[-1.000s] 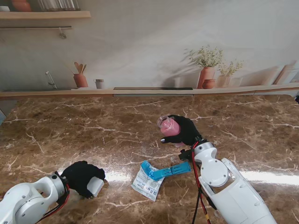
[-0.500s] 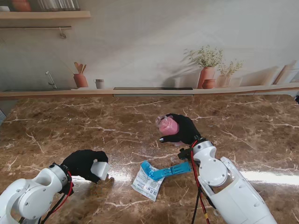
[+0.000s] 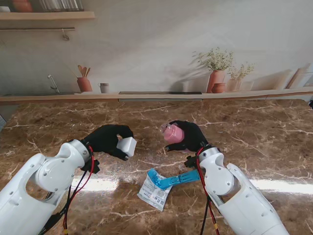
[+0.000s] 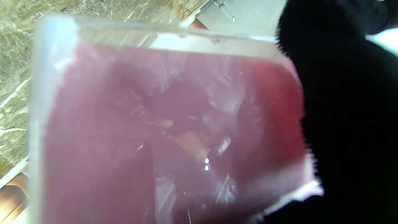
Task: Fill the seasoning bottle
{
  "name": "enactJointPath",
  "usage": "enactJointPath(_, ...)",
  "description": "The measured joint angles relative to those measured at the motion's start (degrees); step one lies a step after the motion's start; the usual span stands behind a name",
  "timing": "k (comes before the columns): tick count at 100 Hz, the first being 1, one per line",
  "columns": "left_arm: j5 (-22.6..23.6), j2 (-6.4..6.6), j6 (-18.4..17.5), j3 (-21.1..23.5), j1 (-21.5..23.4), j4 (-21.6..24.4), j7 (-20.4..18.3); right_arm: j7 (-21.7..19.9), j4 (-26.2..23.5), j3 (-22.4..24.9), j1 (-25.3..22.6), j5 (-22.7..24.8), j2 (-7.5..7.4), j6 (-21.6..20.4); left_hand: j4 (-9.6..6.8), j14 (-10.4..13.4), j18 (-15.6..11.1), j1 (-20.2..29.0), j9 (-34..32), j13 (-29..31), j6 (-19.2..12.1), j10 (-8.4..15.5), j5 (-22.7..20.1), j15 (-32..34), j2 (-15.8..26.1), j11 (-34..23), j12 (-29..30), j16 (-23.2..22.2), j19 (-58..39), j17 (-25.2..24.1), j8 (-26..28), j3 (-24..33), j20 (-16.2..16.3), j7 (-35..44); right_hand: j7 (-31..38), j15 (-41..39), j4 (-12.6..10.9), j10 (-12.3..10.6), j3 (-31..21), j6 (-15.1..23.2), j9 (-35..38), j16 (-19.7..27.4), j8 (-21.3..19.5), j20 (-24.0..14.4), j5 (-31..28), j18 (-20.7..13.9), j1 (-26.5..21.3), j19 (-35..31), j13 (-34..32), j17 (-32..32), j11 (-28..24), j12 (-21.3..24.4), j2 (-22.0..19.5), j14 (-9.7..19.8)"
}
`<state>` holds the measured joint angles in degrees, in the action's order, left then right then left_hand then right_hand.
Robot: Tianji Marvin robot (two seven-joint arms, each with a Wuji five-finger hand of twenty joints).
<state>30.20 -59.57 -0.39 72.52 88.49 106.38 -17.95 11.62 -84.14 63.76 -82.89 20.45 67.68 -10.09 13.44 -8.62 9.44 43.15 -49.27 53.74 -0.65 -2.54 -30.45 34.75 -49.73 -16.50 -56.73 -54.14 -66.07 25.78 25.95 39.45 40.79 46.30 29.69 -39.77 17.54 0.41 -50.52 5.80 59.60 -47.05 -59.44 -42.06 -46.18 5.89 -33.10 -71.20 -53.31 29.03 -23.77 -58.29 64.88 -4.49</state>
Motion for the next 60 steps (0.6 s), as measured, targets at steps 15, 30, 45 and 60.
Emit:
enactJointPath(15, -3.77, -0.97, 2.03, -3.77, -3.89, -1.62, 4.28, -0.07, 0.01, -0.50, 0.16, -0.30, -0.03, 1.08, 0.00, -0.01, 0.03, 0.01, -0.38, 0.00, 0.32, -0.22, -0.22, -0.01, 0.01, 0.11, 0.00, 0.04, 0.00, 0.01, 0.02, -0.01, 0.01, -0.01, 0.00, 0.00, 0.00, 0.00, 0.00, 0.00, 0.00, 0.00, 0.00, 0.00, 0.00, 0.00, 0.00, 0.00, 0.00, 0.00, 0.00, 0.00, 0.00, 0.00)
enactJointPath(30, -5.54, -2.30, 3.44, -6.62, -6.48, -2.91, 7.45, -0.04, 0.03, -0.89, 0.16, -0.05, -0.04, 1.55, 0.00, -0.04, 0.47, 0.01, -0.58, 0.00, 0.86, -0.62, -0.53, -0.01, 0.01, 0.50, 0.00, 0.09, 0.00, 0.02, 0.06, -0.10, 0.22, -0.50, -0.01, 0.00, 0.00, 0.00, 0.00, 0.00, 0.00, 0.00, 0.00, 0.00, 0.00, 0.00, 0.00, -0.01, 0.00, 0.00, 0.00, 0.00, 0.00, 0.00)
enactJointPath(45, -9.52, -3.25, 5.06, -8.99, -8.78, -4.00, 8.97, 0.15, 0.01, -1.15, 0.13, 0.03, -0.03, 2.14, 0.00, -0.57, 0.68, 0.01, -1.09, 0.00, 1.37, -1.03, -0.87, -0.01, 0.01, 0.90, -0.04, 0.11, 0.00, 0.02, 0.10, -0.10, 0.60, -0.71, -0.01, 0.00, 0.00, 0.00, 0.00, 0.00, 0.00, 0.00, 0.00, -0.01, 0.00, 0.00, 0.00, -0.02, 0.00, 0.00, 0.00, 0.00, 0.00, 0.00)
enactJointPath(60, -9.59, -3.95, 5.59, -10.71, -10.58, -4.72, 10.19, 0.39, -0.23, -1.39, 0.10, 0.21, -0.01, 2.52, 0.00, -0.64, 0.71, 0.01, -1.11, 0.00, 1.39, -1.04, -0.87, -0.01, 0.01, 0.90, -0.04, 0.26, 0.00, 0.03, 0.10, -0.10, 0.62, -0.71, -0.01, 0.00, 0.00, 0.00, 0.00, 0.00, 0.00, 0.00, 0.00, -0.01, 0.00, 0.00, 0.00, -0.02, 0.00, 0.00, -0.01, 0.00, 0.00, 0.00)
